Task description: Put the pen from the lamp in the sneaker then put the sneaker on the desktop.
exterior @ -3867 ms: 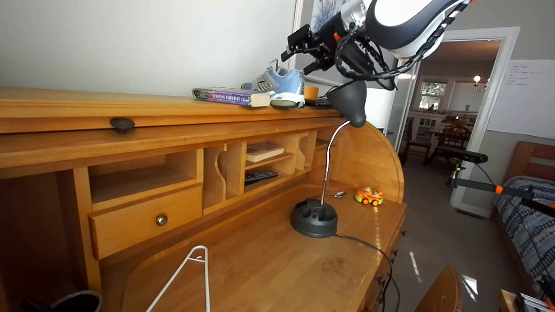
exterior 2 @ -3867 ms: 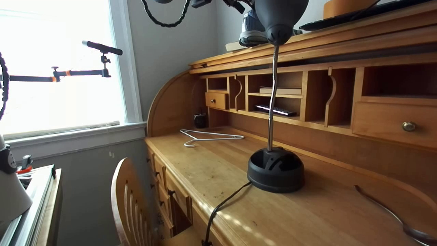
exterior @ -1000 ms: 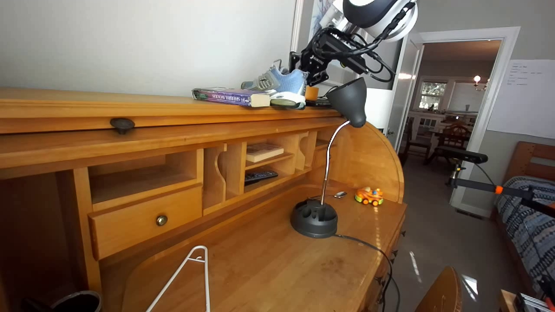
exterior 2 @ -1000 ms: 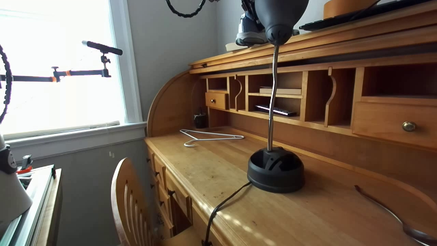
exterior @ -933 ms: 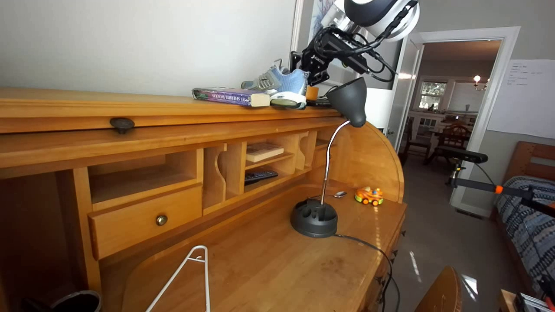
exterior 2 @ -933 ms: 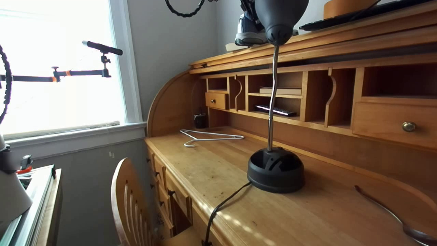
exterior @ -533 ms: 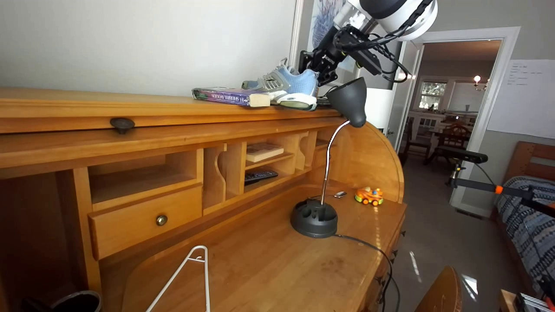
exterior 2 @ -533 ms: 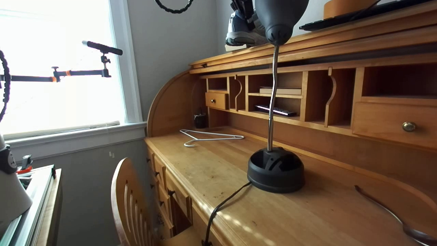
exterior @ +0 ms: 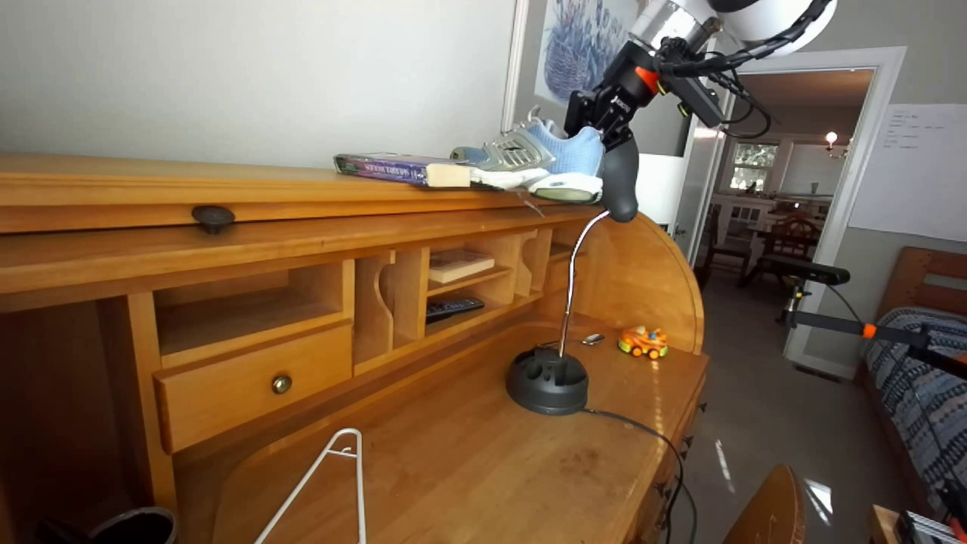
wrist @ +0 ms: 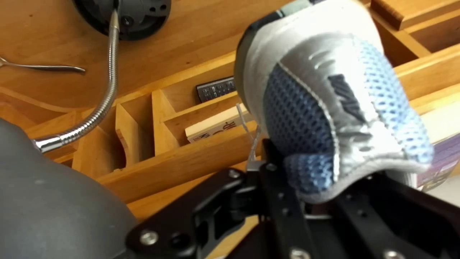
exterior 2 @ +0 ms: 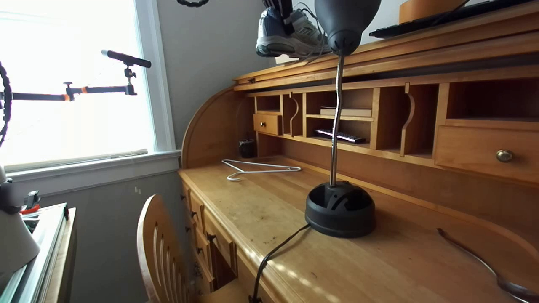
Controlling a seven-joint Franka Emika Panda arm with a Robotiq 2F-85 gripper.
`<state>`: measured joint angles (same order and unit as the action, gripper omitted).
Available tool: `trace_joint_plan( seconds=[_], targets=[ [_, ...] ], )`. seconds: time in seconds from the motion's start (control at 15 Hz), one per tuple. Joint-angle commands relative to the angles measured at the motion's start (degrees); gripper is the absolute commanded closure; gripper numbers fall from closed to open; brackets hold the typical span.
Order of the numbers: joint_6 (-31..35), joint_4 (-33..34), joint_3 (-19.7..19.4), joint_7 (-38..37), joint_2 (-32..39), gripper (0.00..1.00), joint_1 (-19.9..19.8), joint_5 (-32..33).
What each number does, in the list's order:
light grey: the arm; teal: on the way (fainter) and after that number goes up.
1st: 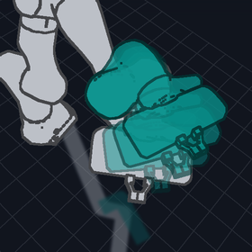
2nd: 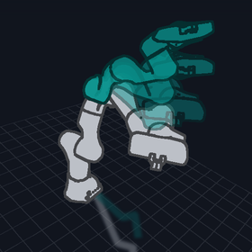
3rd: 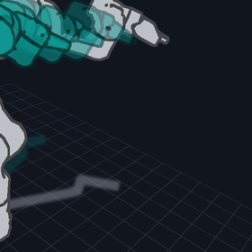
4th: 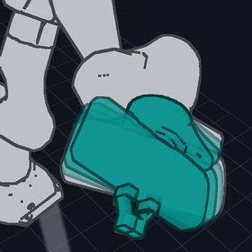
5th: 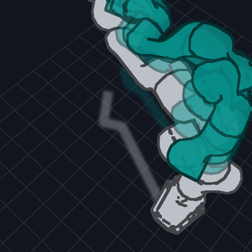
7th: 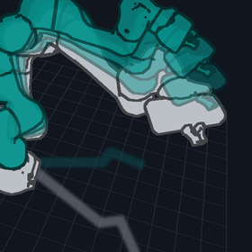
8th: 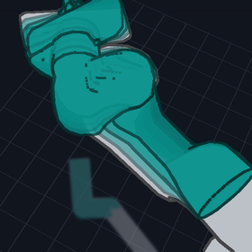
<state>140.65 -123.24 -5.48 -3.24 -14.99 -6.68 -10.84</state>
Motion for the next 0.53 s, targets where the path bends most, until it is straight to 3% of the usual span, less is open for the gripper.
trace_joint_plan(
  seconds=[0.0, 0.47],
  targets=[
    [-4.1, -5.1, -1.6, 2.9, -5.7, 0.97, 0.8, -0.6],
    [-11.2, -9.5, -2.5, 6.0, -10.7, 0.97, 0.6, 0.6]
  ],
)
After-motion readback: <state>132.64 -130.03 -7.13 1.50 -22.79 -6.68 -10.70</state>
